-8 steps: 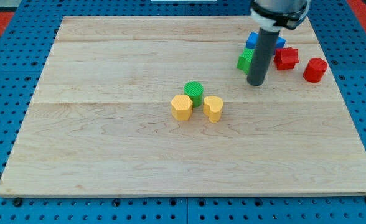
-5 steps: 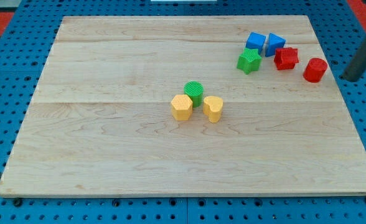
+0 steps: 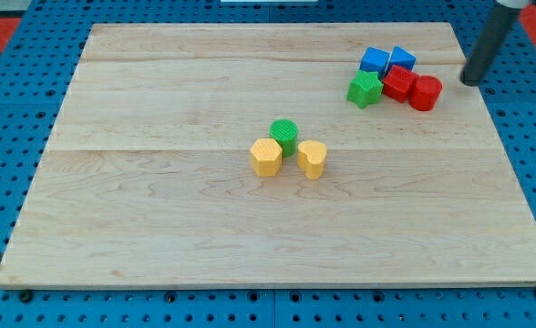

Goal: Move the group of blocks towards the center of the board

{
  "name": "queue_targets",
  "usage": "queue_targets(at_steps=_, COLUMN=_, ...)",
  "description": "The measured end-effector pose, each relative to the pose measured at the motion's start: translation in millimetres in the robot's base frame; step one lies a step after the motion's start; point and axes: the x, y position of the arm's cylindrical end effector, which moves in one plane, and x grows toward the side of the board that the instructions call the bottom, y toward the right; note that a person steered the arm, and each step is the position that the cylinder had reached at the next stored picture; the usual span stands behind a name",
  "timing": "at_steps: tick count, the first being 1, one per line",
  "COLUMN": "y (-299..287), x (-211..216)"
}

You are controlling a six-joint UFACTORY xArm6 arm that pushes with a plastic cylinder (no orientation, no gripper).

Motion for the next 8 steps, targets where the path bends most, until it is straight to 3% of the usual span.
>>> queue_targets(at_steps=1, y=-24.4, x=38.1)
queue_targets(at_steps=2, y=-61.8, x=38.9)
queue_targets(at_steps=5, y=-83.2, x=67.5)
queue_targets(at_steps=6, y=-20.1, x=37.7)
queue_targets(at_steps=7, y=29.5, x=-36.0)
queue_targets(at_steps=8, y=6.6, x=-60.0)
